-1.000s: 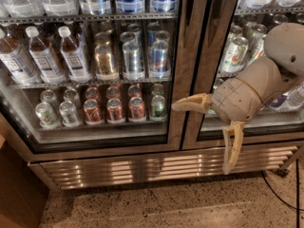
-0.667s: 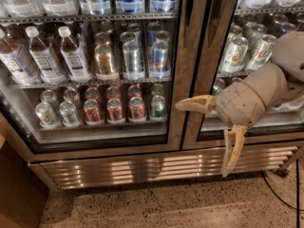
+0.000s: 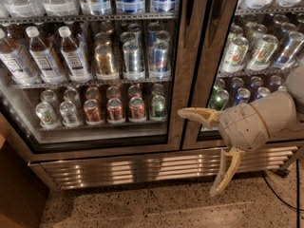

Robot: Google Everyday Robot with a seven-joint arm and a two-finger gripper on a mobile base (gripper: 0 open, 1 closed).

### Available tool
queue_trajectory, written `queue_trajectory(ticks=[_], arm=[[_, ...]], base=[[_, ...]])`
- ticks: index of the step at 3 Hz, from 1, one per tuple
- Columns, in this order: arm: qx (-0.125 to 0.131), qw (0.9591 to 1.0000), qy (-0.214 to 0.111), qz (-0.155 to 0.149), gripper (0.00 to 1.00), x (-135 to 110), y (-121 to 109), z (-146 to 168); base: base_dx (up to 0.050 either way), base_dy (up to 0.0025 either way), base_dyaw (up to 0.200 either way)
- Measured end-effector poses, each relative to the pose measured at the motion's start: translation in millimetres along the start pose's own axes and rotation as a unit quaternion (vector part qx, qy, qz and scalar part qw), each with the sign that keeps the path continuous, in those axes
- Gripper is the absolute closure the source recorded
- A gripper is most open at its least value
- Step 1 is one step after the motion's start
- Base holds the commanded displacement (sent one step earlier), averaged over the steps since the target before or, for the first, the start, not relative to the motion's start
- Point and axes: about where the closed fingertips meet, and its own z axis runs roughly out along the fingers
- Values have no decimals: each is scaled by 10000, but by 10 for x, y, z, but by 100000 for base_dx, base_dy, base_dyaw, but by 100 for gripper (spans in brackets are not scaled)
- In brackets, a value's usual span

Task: Open right fridge door

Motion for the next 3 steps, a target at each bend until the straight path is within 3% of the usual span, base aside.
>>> queue_trajectory(ticks=[2,3], arm=[[-32,9998,-59,169,0,18,-16,20],[-197,9978,-225,594,0,21,-65,14]], base=[[0,0,0],[0,0,0]])
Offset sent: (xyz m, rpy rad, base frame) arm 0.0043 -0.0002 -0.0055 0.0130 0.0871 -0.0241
